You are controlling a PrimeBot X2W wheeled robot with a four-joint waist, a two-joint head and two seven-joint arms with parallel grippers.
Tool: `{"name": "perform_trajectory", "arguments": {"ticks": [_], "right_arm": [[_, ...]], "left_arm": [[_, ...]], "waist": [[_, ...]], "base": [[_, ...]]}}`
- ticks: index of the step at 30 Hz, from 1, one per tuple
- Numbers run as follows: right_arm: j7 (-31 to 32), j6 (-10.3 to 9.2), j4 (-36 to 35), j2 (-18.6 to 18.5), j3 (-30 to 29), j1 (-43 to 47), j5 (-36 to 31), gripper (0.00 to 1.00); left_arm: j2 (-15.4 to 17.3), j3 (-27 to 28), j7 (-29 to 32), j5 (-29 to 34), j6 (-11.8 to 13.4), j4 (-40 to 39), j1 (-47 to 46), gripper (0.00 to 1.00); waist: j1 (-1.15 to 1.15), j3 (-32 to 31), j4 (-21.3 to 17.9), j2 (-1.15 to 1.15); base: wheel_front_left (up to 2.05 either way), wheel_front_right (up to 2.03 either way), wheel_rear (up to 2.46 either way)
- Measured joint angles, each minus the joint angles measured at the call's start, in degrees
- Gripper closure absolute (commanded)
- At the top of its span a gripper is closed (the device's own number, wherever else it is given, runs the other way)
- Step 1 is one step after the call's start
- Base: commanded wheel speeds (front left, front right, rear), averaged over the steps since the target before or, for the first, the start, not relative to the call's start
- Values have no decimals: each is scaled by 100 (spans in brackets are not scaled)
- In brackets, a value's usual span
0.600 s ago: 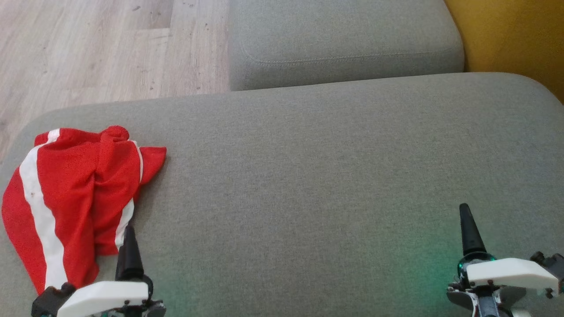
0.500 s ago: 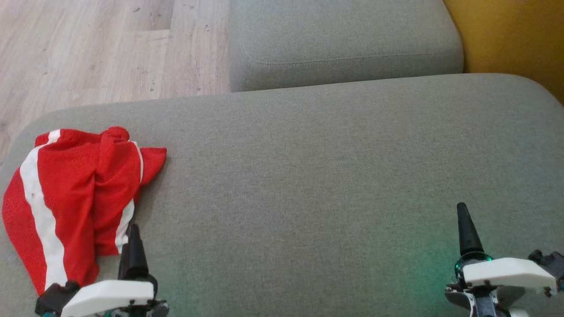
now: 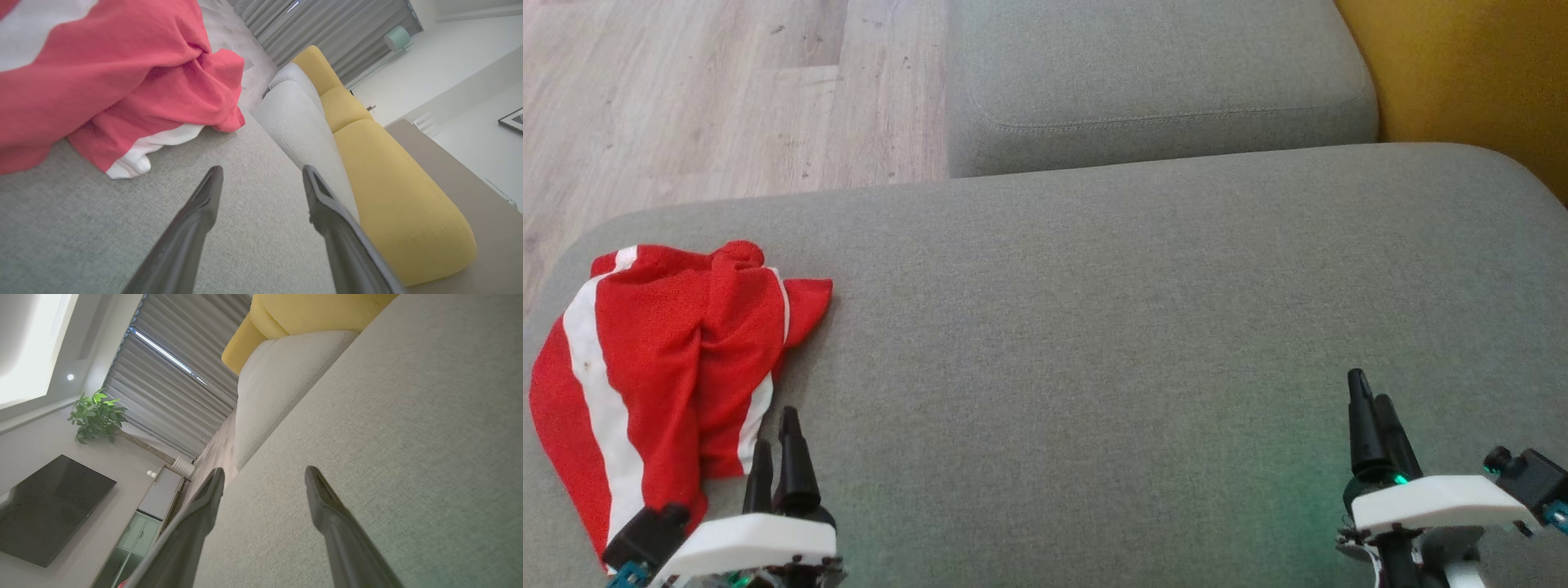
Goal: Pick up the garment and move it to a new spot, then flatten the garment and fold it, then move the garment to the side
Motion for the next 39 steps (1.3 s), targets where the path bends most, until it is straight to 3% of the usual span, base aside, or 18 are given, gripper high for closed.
{"name": "perform_trajectory", "arguments": {"ticks": [39], "right_arm": [[-655,1,-412,-7,572,31,-3006,0]], "left_arm": [[10,-479,-658,2683,367,-238,224,0]], "waist": [[0,-244,56,0]], "base": [[0,0,0]]}}
